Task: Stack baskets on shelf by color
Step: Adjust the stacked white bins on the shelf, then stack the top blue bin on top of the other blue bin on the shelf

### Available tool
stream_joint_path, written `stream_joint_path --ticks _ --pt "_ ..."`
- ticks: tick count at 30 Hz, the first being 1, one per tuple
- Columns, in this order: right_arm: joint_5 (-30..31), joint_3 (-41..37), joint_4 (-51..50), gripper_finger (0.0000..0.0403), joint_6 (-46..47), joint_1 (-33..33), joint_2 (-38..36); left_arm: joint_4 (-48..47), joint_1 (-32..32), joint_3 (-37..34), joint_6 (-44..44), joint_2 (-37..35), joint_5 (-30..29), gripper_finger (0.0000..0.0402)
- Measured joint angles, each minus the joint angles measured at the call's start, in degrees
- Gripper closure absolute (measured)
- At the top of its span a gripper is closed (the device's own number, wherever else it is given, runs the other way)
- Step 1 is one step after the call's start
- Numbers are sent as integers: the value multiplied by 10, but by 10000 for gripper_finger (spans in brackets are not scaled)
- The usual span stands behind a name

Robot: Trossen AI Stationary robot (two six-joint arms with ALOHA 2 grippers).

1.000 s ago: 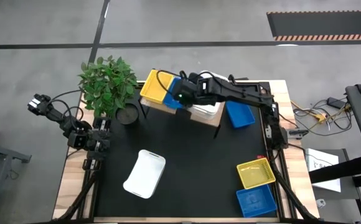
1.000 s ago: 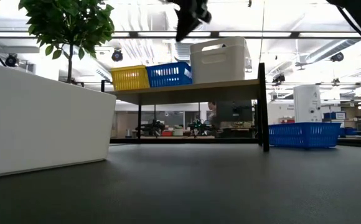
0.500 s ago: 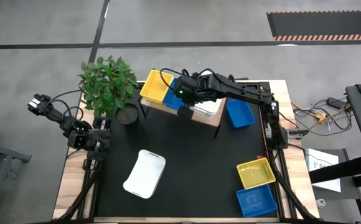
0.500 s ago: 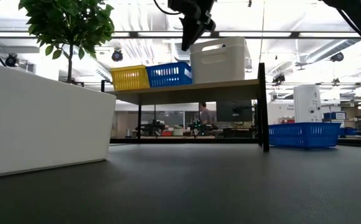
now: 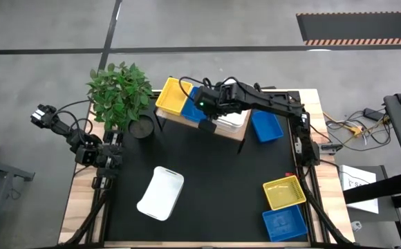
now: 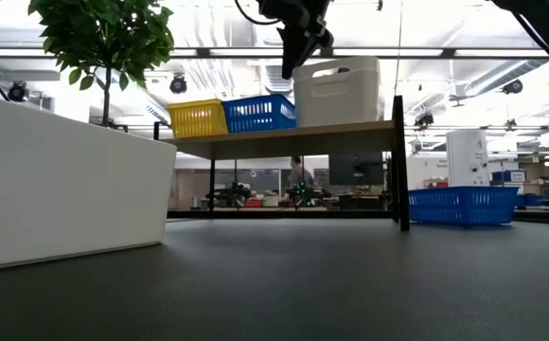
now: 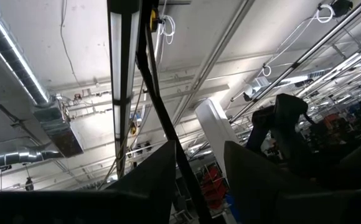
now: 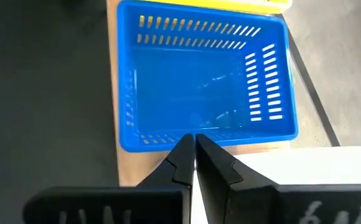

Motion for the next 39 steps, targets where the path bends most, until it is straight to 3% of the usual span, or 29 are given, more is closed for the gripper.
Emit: stream_joint_path --ticks 11,18,30,39 --pt "4 6 -17 394 25 77 -76 0 0 0 0 0 -4 281" --pt "4 -58 -36 394 68 161 -137 0 0 0 0 0 -8 281" --pt "45 -324 -32 394 210 284 -306 1 0 0 0 0 -7 281" --pt "61 -586 37 394 301 293 -434 1 0 0 0 0 -7 281"
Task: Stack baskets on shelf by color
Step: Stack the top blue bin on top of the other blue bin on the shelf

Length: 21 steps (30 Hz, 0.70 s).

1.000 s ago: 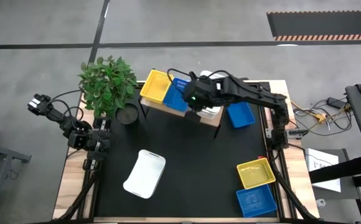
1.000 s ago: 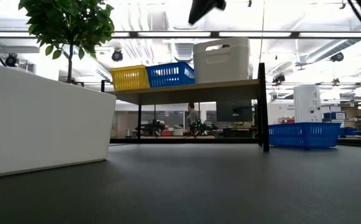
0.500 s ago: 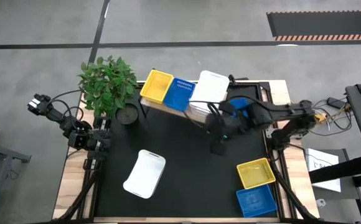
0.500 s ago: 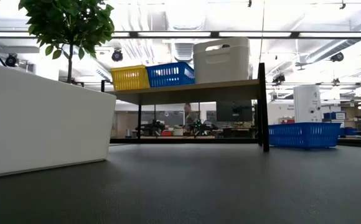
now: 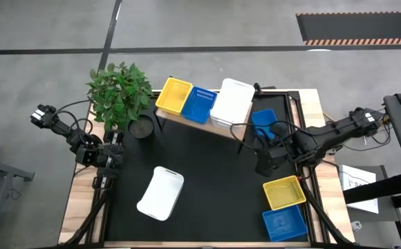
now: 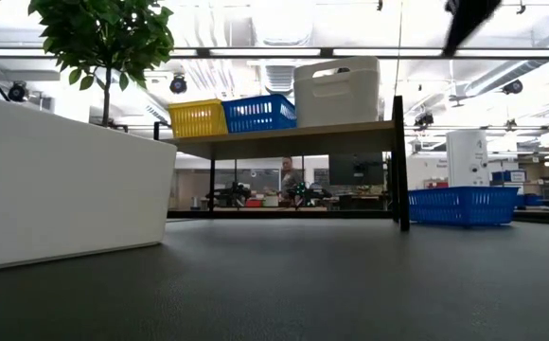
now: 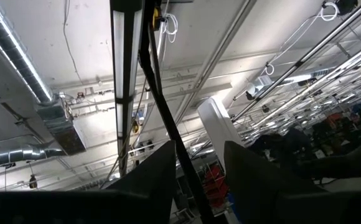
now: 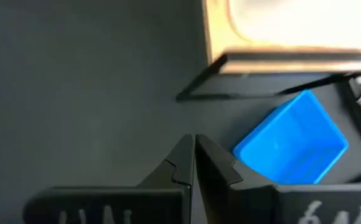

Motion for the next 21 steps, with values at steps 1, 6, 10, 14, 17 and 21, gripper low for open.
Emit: stream_joint_path --ticks 1,6,10,14,17,21 --pt "-1 -28 14 394 0 0 -13 0 0 0 0 0 0 281" --pt "3 -158 89 394 0 -12 -80 0 0 0 0 0 0 281" --pt "4 -236 136 394 -3 -43 -117 0 0 0 0 0 0 281" --pt "-11 -283 154 392 -70 -64 -139 0 0 0 0 0 0 281" --pt "-12 -300 153 374 -101 -83 -144 0 0 1 0 0 0 281" --pt "-13 -304 153 329 -133 -110 -135 0 0 1 3 0 0 281"
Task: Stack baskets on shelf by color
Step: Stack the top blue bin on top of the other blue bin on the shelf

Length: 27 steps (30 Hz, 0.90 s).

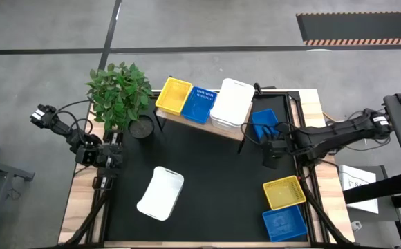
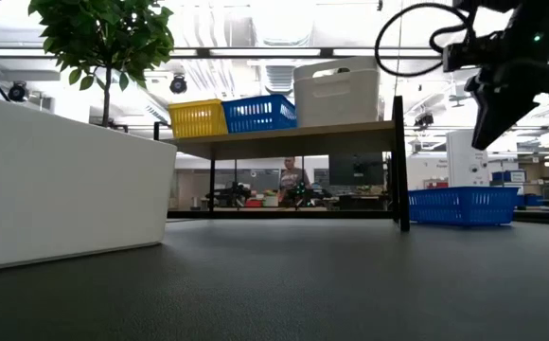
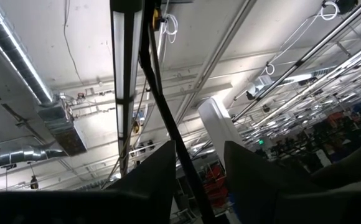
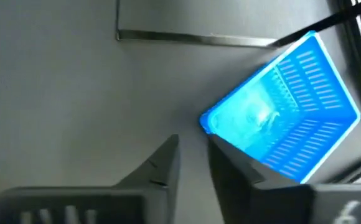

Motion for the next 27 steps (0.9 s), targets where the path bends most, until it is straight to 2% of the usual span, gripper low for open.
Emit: stream_joint_path --ticks 6,11,16,19,27 --pt "-13 0 2 247 3 -37 18 0 0 0 22 0 0 281" --pt "-14 -3 5 206 53 -85 46 0 0 0 22 0 0 281" --pt "-18 -20 20 193 29 -95 69 0 0 0 22 0 0 281" --pt "5 -31 26 193 31 -95 76 0 0 0 22 0 -1 281" --pt "17 -65 87 193 47 -96 66 -1 0 0 22 0 -1 281"
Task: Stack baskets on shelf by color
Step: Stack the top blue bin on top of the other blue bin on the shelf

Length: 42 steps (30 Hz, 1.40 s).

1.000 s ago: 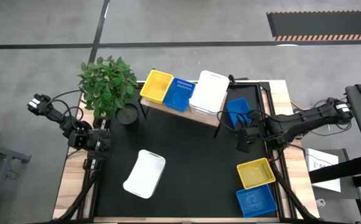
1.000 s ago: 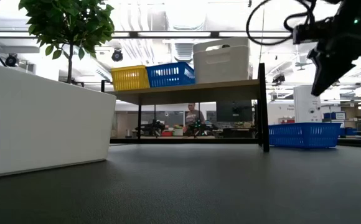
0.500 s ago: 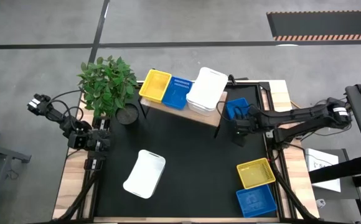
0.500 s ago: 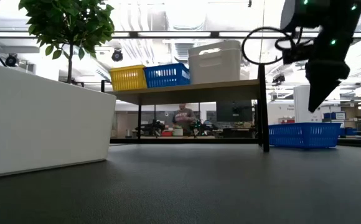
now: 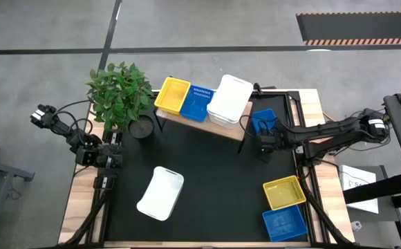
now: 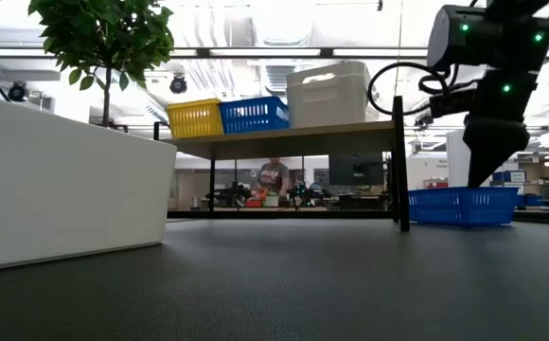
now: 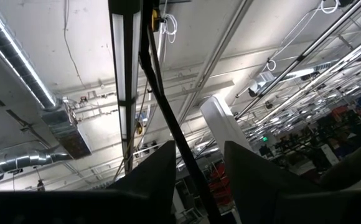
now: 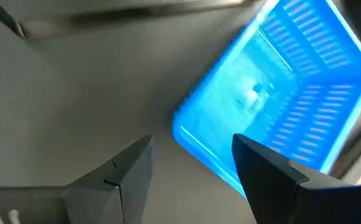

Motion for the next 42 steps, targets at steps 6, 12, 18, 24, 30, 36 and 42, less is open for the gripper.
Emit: stream_joint_path --ticks 6,12,18,24,30,36,42 --pt "25 -47 69 193 24 0 2 0 0 0 0 0 0 281" --pt "11 -71 105 223 27 0 2 0 0 0 0 0 0 281" --pt "-37 -63 103 329 26 0 2 0 0 0 0 0 0 281" --pt "-117 -31 92 389 48 5 -1 0 0 0 0 0 0 281" --pt "-204 67 -2 392 106 41 -1 0 0 0 0 0 0 281" --pt "-361 165 22 392 193 103 2 0 0 0 0 0 0 281" --pt "-420 224 207 392 202 180 13 0 0 0 0 0 0 281"
